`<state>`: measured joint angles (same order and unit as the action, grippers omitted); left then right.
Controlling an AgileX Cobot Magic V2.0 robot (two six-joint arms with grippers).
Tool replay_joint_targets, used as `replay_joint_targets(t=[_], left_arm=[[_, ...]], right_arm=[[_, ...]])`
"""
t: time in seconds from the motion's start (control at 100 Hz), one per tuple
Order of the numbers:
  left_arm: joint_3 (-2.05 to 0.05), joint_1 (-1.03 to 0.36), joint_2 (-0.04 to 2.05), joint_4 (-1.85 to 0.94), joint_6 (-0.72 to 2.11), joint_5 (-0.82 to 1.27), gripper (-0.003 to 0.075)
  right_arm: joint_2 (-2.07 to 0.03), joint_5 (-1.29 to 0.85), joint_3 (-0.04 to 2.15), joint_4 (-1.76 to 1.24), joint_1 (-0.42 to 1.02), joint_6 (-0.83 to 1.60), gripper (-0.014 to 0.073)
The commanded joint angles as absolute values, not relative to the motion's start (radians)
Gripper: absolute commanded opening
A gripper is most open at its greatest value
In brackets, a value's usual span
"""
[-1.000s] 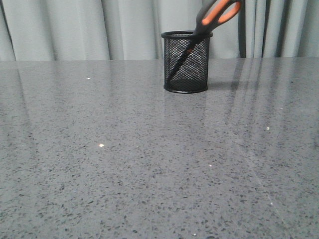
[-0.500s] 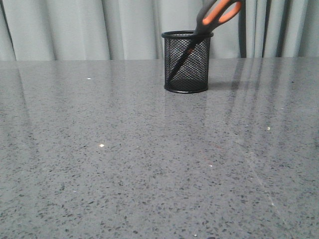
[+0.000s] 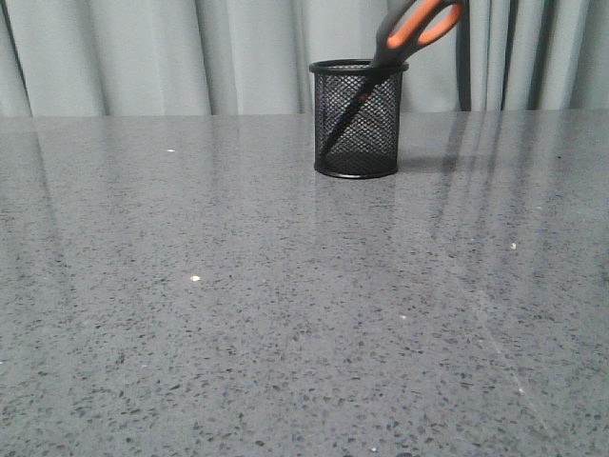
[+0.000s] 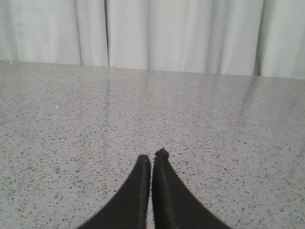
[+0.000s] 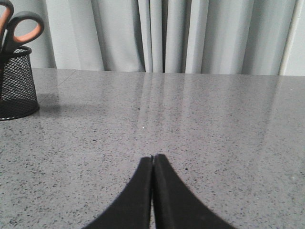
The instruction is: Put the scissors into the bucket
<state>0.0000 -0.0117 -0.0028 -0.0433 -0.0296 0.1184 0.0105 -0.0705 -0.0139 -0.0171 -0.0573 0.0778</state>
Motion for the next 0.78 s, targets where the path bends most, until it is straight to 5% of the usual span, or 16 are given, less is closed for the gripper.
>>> replay_joint_targets(t=[0.0, 0.77], left_arm=[[0.040, -0.010, -0.027, -0.051, -0.036, 0.039, -0.0020], [0.040, -0.010, -0.027, -0.051, -0.036, 0.039, -0.0020]], right_arm=[[0.033, 0.000, -0.019, -0.010, -0.036, 0.076, -0.0045], [0.033, -0.015, -0.019, 0.000, -0.014, 0.076, -0.0045]])
